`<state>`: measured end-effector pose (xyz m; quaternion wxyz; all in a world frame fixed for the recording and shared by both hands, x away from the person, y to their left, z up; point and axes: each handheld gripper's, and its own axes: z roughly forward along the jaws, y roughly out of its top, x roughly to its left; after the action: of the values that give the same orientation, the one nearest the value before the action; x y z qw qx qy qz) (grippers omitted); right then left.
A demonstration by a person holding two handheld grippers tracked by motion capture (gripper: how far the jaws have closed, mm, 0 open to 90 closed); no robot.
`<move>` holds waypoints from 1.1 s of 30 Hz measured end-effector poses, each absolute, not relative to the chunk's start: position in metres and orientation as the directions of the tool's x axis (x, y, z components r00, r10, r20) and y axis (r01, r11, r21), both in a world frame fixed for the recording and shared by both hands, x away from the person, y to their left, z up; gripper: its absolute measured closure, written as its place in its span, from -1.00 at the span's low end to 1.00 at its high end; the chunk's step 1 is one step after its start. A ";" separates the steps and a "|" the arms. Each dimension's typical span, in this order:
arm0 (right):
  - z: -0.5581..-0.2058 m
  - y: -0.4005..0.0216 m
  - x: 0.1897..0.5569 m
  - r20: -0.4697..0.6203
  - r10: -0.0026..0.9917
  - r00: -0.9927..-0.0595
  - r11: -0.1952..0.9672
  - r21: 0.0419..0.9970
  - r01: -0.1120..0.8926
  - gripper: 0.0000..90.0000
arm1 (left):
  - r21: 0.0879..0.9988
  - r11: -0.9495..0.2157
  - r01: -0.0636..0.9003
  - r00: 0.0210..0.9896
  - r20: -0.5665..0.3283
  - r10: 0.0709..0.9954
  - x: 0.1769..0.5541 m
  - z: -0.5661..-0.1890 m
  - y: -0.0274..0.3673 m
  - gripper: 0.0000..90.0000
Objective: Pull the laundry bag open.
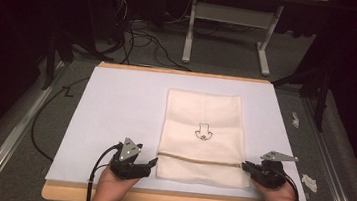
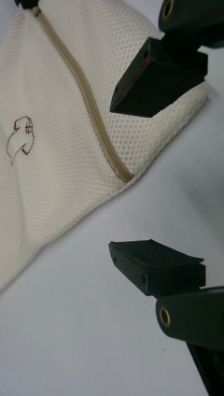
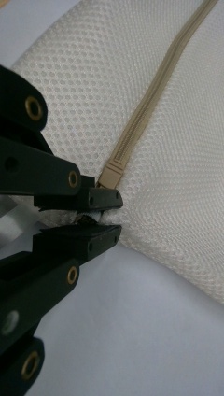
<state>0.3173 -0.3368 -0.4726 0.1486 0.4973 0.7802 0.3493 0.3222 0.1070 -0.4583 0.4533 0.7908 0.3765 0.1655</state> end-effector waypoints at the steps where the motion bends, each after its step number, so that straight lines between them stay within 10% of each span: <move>1: -0.472 -0.336 0.317 0.104 0.878 -0.468 0.273 0.695 0.666 0.87 | 0.841 -0.300 0.450 0.660 -0.087 0.746 0.323 -0.458 0.107 -0.37; 15: -0.453 -0.326 0.311 0.047 0.863 -0.502 0.289 0.770 0.568 0.88 | 0.829 -0.259 0.496 0.677 -0.182 0.713 0.327 -0.455 0.095 -0.16; 33: -0.442 -0.328 0.310 0.046 0.848 -0.528 0.279 0.808 0.519 0.88 | 0.833 -0.308 0.460 0.810 -0.252 0.529 0.331 -0.455 -0.021 0.23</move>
<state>0.3102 -0.3276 -0.4416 0.2023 0.4416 0.7738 0.4066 0.3315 -0.0208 -0.4547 0.5022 0.8081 0.3060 0.0342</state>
